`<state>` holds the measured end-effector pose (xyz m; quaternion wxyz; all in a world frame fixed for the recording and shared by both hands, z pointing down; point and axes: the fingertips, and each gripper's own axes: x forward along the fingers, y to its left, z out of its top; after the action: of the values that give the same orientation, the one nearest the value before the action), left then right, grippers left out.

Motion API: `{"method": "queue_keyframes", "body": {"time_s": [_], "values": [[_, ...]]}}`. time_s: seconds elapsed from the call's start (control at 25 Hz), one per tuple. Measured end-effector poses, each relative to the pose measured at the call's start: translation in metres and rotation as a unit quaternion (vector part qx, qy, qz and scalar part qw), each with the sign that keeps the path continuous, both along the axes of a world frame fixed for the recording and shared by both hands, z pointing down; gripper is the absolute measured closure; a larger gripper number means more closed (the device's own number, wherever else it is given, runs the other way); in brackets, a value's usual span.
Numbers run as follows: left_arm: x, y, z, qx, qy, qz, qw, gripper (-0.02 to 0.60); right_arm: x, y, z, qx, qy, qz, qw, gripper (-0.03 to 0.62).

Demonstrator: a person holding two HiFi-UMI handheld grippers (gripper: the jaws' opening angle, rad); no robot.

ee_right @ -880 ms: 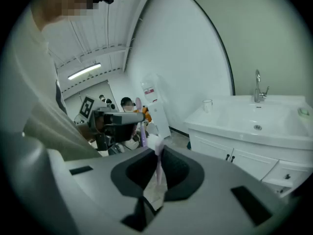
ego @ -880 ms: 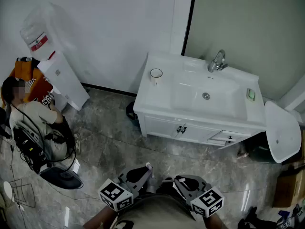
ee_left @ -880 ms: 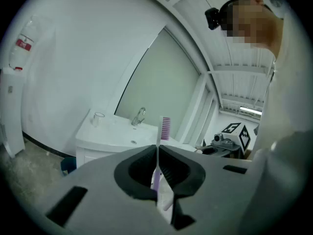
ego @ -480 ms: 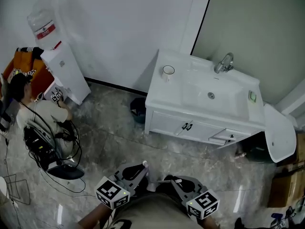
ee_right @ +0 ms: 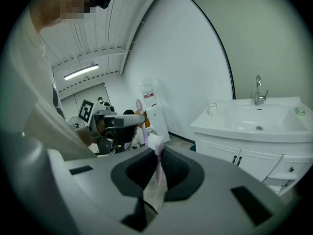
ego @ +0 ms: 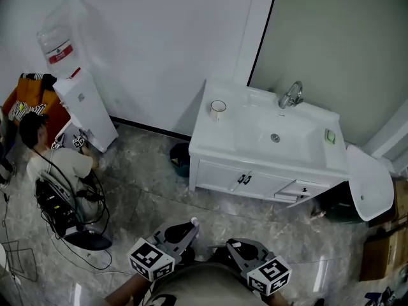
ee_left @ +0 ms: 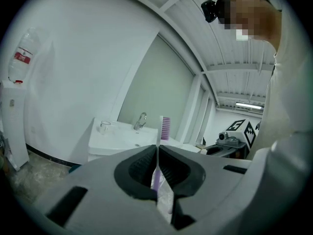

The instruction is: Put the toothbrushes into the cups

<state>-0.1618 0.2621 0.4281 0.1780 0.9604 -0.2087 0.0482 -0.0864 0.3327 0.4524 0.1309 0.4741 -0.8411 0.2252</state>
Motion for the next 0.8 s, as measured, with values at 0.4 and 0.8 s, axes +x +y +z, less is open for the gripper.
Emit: {"method": "queue_keyframes", "body": {"time_s": [0.4, 0.8], "values": [[0.083, 0.004, -0.010, 0.019, -0.014, 0.035, 0.9991, 0.552, 0.074, 0.005, 0.000, 0.006, 0.005, 0.021, 1.000, 0.559], [0.157, -0.002, -0.007, 0.014, -0.030, 0.007, 0.9994, 0.552, 0.144, -0.001, 0.005, 0.003, -0.004, -0.019, 1.000, 0.559]]}}
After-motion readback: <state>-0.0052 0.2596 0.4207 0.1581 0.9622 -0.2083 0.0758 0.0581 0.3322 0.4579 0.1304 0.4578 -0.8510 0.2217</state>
